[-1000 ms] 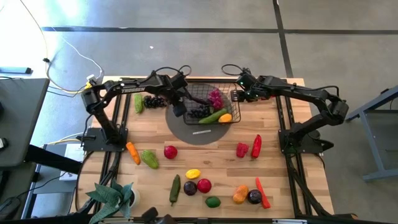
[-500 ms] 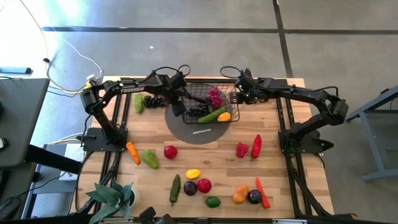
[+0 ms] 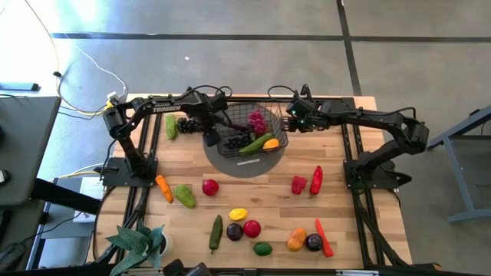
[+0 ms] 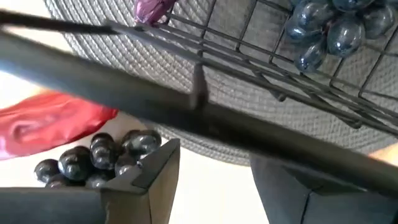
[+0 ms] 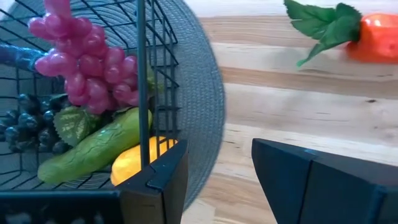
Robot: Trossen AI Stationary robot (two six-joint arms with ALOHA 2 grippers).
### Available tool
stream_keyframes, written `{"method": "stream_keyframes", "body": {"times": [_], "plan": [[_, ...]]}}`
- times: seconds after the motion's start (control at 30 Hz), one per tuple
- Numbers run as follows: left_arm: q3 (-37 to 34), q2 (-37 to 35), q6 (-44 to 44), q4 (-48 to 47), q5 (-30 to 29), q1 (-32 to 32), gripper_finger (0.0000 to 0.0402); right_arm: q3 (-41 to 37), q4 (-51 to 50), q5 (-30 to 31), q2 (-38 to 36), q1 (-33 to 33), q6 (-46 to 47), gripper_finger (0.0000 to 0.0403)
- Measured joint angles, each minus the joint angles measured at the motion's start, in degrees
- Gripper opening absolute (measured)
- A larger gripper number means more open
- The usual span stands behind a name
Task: Build produce basket
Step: Adjust the black mesh basket
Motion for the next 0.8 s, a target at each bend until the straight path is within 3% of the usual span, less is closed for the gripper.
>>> {"method": "stream_keyframes", "body": {"times": [0.23, 0.43, 0.6, 0.8], "plan": [[0.02, -0.05, 0.11, -2.79, -4.23, 0.22, 0.0184, 0.00, 0.92, -0.37, 0.00, 2.39, 2.03, 0.0160], [-0.03, -0.90, 0.17, -4.77, 1.06, 0.39, 0.0184, 0.00, 0.94, 0.08, -0.02, 2.93, 0.86, 0.0160], [-0.02, -0.56, 4.16, -3.95, -5.35, 0.44, 0.0184, 0.00, 5.12, 0.61, -0.03, 2.84, -6.83, 0.0160], [0.02, -0.50, 4.92, -3.45, -6.28, 0.44, 0.0184, 0.02, 16.46, 0.31, -0.07, 2.99, -15.07, 0.0160]]}}
